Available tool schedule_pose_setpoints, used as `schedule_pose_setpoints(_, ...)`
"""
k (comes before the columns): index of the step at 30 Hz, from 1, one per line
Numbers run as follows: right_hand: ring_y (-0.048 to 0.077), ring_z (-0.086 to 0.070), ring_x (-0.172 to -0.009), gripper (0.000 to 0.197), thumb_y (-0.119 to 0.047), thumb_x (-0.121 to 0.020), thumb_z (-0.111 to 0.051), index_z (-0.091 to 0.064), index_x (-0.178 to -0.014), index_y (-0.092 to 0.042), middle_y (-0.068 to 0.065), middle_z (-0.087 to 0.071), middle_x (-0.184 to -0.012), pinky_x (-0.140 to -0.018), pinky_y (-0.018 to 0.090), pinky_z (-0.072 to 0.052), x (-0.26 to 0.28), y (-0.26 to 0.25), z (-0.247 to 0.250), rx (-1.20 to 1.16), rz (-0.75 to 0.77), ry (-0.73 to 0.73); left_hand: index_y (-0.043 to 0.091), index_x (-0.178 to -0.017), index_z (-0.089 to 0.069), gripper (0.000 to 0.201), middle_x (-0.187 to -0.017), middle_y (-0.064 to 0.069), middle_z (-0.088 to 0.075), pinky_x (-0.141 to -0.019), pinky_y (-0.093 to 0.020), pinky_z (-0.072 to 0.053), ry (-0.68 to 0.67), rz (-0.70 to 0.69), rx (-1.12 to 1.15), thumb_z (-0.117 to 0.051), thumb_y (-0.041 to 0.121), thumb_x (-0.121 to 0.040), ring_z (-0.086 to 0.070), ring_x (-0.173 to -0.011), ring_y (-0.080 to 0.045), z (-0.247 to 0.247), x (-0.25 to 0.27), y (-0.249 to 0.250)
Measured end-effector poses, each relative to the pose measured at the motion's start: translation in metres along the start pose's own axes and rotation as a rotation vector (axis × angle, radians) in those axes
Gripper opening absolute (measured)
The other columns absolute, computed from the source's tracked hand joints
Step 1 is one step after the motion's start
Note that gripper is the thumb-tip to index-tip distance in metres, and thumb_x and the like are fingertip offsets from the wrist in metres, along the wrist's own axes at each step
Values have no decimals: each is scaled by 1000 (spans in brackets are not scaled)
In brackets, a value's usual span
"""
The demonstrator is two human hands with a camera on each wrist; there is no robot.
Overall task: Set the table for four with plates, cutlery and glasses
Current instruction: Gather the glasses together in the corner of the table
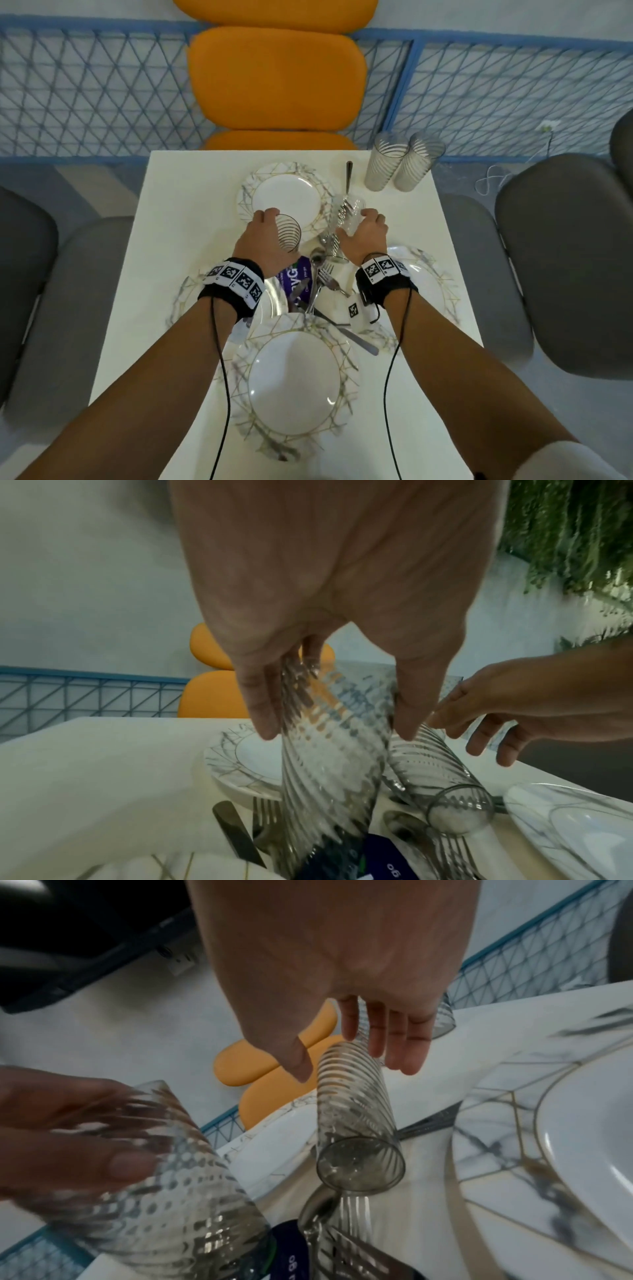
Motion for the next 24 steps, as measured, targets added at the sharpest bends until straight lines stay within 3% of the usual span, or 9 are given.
schedule_pose_setpoints(3, 35, -43, -125, 90, -57, -80, -72, -35, -138, 0, 17, -42, -136, -100, 43, -40, -6, -1, -8, 35, -137, -11, 11, -149, -33, 98, -142, -10, -49, -100, -37, -49, 50, -8, 118, -89, 40, -73, -54, -126, -29, 1, 4, -1)
schedule_pose_setpoints(6, 35, -44, -127, 99, -63, -75, -74, -33, -139, 0, 17, -42, -137, -100, 44, -42, -13, -3, -17, 27, -221, -37, 12, -144, -36, 94, -138, -8, -51, -94, -30, -44, 88, -23, 184, -90, 38, -72, -54, -123, -25, 9, 7, 2)
schedule_pose_setpoints(11, 33, -50, -113, 77, -54, -77, -68, -46, -131, -4, 15, -51, -129, -88, 36, -42, -25, 7, -33, 18, -245, -94, 19, -143, -43, 92, -138, -6, -43, -103, -42, -51, 138, -65, 239, -93, 41, -68, -56, -121, -26, 31, 8, 14)
schedule_pose_setpoints(14, 33, -51, -114, 69, -44, -79, -70, -48, -131, -3, 17, -53, -127, -94, 39, -43, -20, 12, -13, -78, -205, -55, 21, -146, -44, 92, -135, -6, -42, -104, -40, -50, 197, -97, 283, -92, 42, -70, -56, -118, -24, 38, 1, 30)
schedule_pose_setpoints(18, 27, -54, -120, 83, -30, -80, -81, -36, -145, -5, 12, -49, -134, -103, 37, -47, -17, 28, 35, -389, -129, 48, 20, -154, -33, 106, -131, -2, -51, -97, -32, -47, 245, -101, 395, -93, 42, -69, -55, -111, -18, 31, -20, 64)
schedule_pose_setpoints(21, 23, -57, -114, 91, -27, -76, -85, -33, -148, -12, 5, -46, -129, -100, 38, -51, -30, 50, 65, -432, -25, 135, 19, -150, -36, 106, -131, 1, -56, -100, -35, -49, 232, -94, 468, -95, 43, -66, -57, -116, -21, 12, -44, 94)
schedule_pose_setpoints(24, 18, -54, -112, 84, -20, -72, -86, -39, -142, -16, -4, -38, -124, -97, 39, -54, -50, 83, 83, -401, 10, 202, 16, -147, -39, 103, -134, -2, -58, -105, -34, -47, 197, -93, 473, -97, 40, -65, -56, -122, -21, -16, -67, 126)
Point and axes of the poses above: each hand's wrist, its own x-axis away from the middle knuckle, its own z-axis out of the back of the hand, y = z × x, the point moved 3 cm from there along -x, towards the middle knuckle
